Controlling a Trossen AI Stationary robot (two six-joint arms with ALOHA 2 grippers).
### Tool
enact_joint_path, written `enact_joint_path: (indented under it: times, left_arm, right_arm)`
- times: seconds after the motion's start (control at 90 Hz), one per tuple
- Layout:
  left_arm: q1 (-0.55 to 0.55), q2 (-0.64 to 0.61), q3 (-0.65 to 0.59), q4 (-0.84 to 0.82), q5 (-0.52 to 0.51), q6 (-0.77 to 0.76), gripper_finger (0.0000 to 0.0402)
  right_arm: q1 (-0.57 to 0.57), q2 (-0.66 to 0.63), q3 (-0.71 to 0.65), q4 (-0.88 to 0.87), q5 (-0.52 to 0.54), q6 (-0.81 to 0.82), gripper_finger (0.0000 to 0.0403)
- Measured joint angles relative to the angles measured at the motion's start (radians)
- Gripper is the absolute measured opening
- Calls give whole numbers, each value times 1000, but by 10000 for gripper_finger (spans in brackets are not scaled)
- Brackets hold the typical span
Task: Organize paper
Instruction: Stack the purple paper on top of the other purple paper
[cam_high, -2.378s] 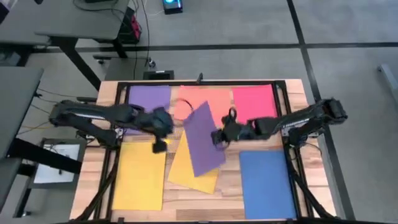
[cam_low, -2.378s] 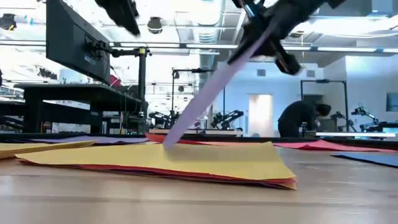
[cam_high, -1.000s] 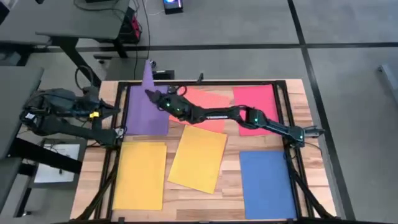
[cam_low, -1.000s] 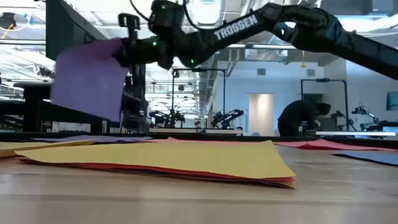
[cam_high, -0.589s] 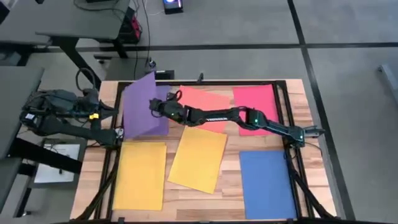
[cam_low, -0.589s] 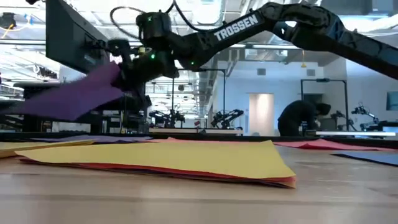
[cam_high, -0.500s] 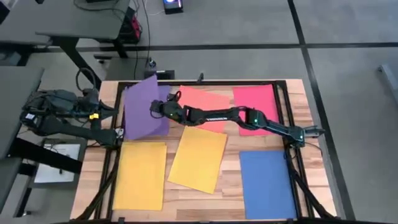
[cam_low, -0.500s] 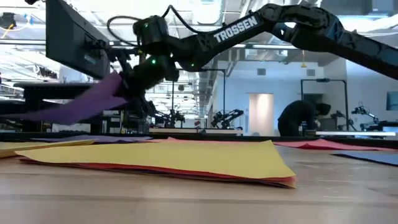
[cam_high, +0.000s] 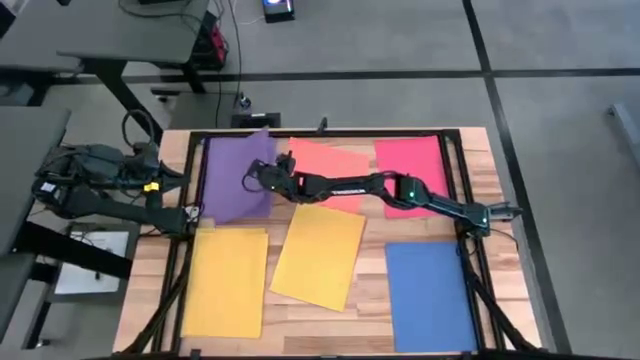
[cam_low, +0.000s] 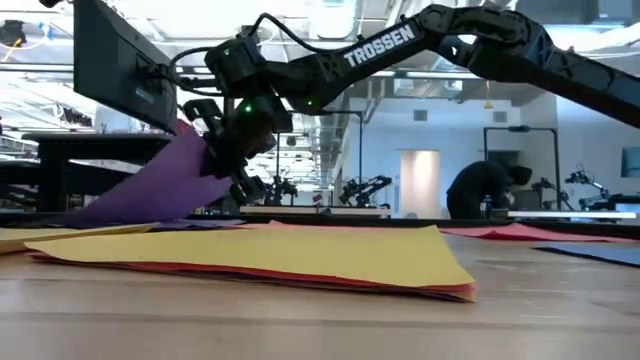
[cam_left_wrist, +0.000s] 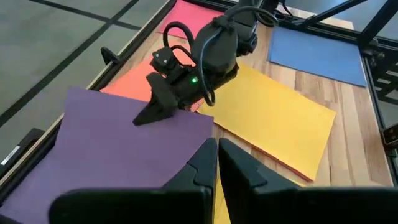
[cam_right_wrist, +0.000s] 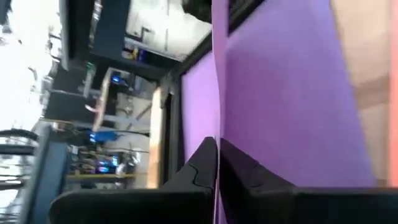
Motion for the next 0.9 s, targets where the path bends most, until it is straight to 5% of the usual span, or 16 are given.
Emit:
enact_joint_path:
  times: [0.3, 0.467, 0.633, 0.9]
  left_arm:
    - [0, 0, 0, 0, 0, 2, 0]
    - [0, 0, 0, 0, 0, 3, 0]
    - [0, 0, 0, -1, 0, 1, 0]
    - [0, 0, 0, -3, 0, -49, 0]
  right_arm:
    - [-21, 0, 0, 77, -27, -69, 5]
    - [-32, 0, 0, 71, -162, -173, 58]
    - [-45, 0, 24, 24, -164, -234, 117]
    - [-61, 1, 29, -62, -278, -257, 132]
